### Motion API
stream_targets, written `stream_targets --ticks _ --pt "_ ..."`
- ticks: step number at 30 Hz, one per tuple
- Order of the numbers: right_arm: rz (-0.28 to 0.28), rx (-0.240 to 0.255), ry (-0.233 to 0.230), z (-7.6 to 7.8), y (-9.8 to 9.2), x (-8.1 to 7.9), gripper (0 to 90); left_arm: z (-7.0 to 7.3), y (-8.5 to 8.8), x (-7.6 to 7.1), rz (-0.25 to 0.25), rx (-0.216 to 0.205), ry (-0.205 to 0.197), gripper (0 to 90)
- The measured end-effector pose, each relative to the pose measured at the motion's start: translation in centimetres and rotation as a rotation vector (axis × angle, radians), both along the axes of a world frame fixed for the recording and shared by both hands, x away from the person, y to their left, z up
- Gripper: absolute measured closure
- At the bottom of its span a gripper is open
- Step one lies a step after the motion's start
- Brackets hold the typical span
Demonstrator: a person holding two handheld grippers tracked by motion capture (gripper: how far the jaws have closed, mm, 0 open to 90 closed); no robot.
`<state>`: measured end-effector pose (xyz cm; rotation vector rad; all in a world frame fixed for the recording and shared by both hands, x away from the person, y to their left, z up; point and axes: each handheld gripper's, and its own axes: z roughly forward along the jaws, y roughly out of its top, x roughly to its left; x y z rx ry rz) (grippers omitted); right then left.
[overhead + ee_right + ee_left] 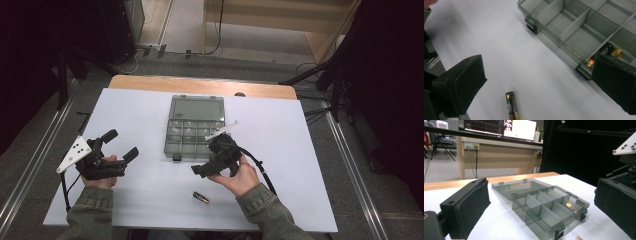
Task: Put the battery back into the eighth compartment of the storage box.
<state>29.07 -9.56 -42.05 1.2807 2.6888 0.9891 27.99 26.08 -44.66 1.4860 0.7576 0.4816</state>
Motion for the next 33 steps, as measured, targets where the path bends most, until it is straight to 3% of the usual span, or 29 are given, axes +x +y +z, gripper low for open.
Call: stream_targets --ticks 4,7,13,24,33 --pt "0.051 -0.033 0.020 0.0 1.0 -0.6 0.0 0.0 0.0 0.0 -0.002 0.000 0.001 0.0" --pt "0.078 -0.087 0.033 -0.2 1.7 -0.9 0.0 0.0 -0.1 0.0 -0.004 0.001 0.000 0.0" --pt "0.128 -0.158 0.029 -0.5 2.9 -1.4 0.0 0.0 0.0 0.0 -0.003 0.002 0.000 0.0" --pt "0.178 -0.225 0.050 -0.7 4.1 -2.3 0.0 0.0 0.0 0.0 -0.004 0.003 0.002 0.0" --pt "0.219 -0.328 0.061 -1.9 5.3 -2.8 0.0 0.0 0.0 0.0 -0.003 0.002 0.003 0.0"
